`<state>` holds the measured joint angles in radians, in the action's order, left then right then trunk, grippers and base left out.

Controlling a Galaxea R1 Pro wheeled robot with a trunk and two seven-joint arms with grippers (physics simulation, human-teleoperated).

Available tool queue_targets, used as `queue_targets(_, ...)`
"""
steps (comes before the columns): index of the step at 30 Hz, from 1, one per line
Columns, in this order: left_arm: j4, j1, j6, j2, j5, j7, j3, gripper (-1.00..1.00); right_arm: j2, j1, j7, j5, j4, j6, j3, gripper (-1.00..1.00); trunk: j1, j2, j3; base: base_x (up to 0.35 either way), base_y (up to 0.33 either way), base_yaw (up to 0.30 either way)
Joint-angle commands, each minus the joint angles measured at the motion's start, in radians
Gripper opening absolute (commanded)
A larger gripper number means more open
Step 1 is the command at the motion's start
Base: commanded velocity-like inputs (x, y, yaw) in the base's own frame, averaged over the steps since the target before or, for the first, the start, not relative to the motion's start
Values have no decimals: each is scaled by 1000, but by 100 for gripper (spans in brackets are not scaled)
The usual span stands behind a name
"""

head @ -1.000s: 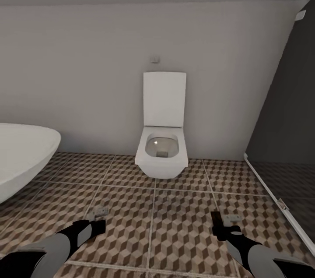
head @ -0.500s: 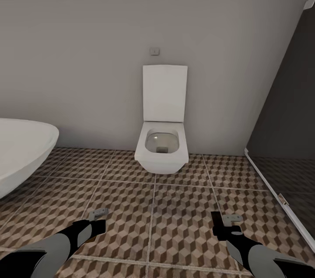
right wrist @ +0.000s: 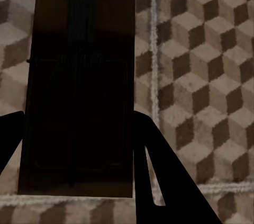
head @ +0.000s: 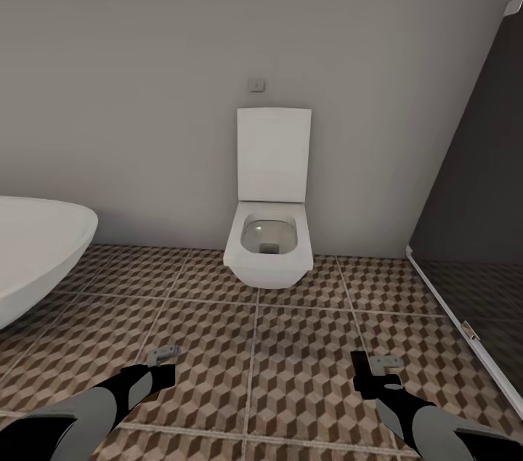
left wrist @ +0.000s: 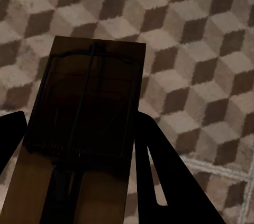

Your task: Take the four mousetraps from the cabinet in the bathroom and place them on the bathroom floor. Make sure all four end up on the same floor surface, and ensure that at least two of them are either under or directly next to the same bathroom sink.

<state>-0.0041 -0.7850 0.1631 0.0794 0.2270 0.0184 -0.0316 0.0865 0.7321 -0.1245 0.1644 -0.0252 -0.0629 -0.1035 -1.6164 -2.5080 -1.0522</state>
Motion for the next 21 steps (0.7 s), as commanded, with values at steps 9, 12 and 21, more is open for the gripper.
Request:
queue_targets(9, -1, 0, 7, -1, 5, 2, -4, -100, -2, 1, -2, 7, -2, -10, -8, -100, -3, -2, -28, 0, 0, 0)
queue_targets(12, -1, 0, 7, -3, 5, 2, -4, -100, -3, 1, -2, 6, -2, -11, -8, -100, -4, -3, -40, 0, 0, 0)
queue_targets(21, -3, 0, 11, -4, -6, 2, -6, -100, -5, 1, -2, 3, -3, -12, -8, -100, -8, -5, -74, 0, 0, 0)
